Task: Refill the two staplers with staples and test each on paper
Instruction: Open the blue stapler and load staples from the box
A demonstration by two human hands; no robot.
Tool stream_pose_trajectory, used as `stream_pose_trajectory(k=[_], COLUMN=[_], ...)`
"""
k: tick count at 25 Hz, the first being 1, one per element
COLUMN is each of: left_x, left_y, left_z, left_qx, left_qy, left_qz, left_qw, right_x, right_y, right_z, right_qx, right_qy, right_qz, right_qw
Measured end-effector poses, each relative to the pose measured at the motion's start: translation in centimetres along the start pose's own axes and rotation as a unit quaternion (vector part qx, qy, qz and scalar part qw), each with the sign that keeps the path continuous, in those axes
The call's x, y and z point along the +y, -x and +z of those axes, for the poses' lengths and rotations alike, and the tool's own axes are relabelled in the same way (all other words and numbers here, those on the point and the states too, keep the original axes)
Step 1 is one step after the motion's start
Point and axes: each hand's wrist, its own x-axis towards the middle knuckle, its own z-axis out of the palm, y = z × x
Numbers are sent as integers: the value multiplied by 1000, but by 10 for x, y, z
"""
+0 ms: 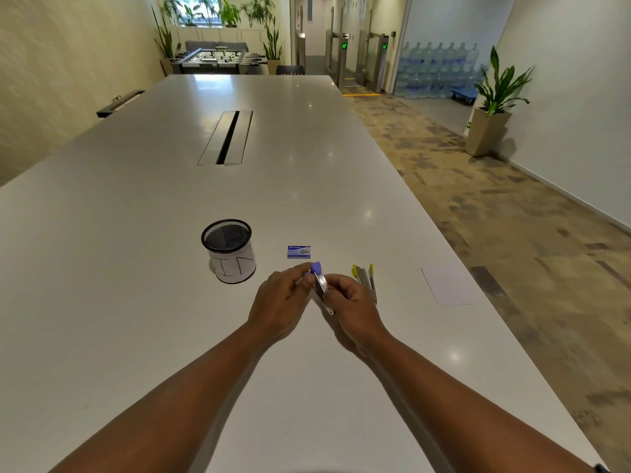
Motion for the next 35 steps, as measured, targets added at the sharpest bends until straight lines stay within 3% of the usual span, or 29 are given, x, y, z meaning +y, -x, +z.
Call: stream_pose_trajectory(k=[5,8,15,26,31,35], left_x=[3,3,4,6,2,-3], left_y=[2,2,6,8,3,-2], left_z=[1,1,2,8,6,9], left_qx=[1,3,-4,33,29,30], left_qy=[-27,8,19,21,106,231], left_qz=[16,1,-8,-16,-55,-64], left_qw=[1000,1000,1000,999,992,970], right_x=[6,6,3,9,16,21], right_y=[0,-1,-8,-9,-4,0], right_z=[0,3,6,2,4,4], right_qx=[5,4,-24,24,28,13], right_qy=[151,136,250,137,78,127], right_qz=[-40,-21,-29,-47,-91,-120], right_qw=[988,990,967,989,992,985])
